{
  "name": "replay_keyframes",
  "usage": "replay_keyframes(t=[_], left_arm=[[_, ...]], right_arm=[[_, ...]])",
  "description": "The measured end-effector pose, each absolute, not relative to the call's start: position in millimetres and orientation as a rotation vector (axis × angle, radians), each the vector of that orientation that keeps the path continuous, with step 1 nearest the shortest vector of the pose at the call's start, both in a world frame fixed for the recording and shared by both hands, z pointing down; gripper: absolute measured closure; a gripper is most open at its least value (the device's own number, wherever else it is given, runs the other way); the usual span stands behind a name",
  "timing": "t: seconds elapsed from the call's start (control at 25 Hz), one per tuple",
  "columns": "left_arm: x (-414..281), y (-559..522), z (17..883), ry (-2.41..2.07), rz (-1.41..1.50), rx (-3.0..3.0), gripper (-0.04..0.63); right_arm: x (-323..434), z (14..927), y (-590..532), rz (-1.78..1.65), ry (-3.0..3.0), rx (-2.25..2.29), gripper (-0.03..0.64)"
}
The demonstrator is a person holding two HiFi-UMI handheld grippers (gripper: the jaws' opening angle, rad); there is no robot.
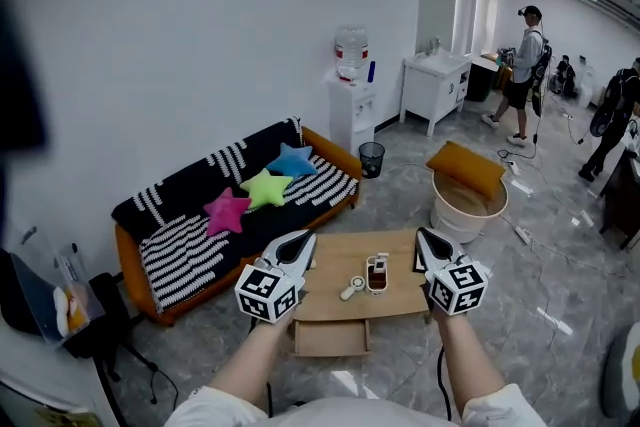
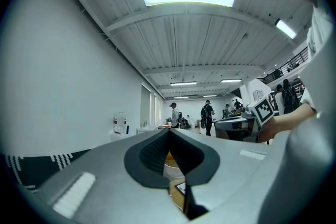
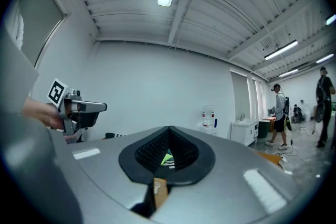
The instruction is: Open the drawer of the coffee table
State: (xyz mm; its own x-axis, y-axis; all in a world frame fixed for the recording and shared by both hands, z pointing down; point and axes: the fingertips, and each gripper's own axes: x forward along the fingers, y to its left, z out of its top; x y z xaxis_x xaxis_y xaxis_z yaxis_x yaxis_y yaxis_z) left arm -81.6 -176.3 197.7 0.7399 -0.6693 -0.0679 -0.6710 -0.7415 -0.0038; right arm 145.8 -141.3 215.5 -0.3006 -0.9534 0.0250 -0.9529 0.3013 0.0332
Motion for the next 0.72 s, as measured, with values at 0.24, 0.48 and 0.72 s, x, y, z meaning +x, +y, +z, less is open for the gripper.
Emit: replay_keyframes(t=[0.24, 0.48, 0.72], left_arm=[[-109, -203, 199, 1.234, 0.052, -2.841, 0.597], [-126, -219, 205, 1.314, 0.018, -2.804, 0.597], [-134, -234, 211, 1.352, 0.009, -2.778, 0.597]], right_arm=[[177, 215, -144, -0.003, -2.465, 1.904, 0.614], [202, 217, -141, 0.000, -2.406, 1.953, 0.614], [214, 222, -140, -0.009, -2.366, 1.999, 0.614]])
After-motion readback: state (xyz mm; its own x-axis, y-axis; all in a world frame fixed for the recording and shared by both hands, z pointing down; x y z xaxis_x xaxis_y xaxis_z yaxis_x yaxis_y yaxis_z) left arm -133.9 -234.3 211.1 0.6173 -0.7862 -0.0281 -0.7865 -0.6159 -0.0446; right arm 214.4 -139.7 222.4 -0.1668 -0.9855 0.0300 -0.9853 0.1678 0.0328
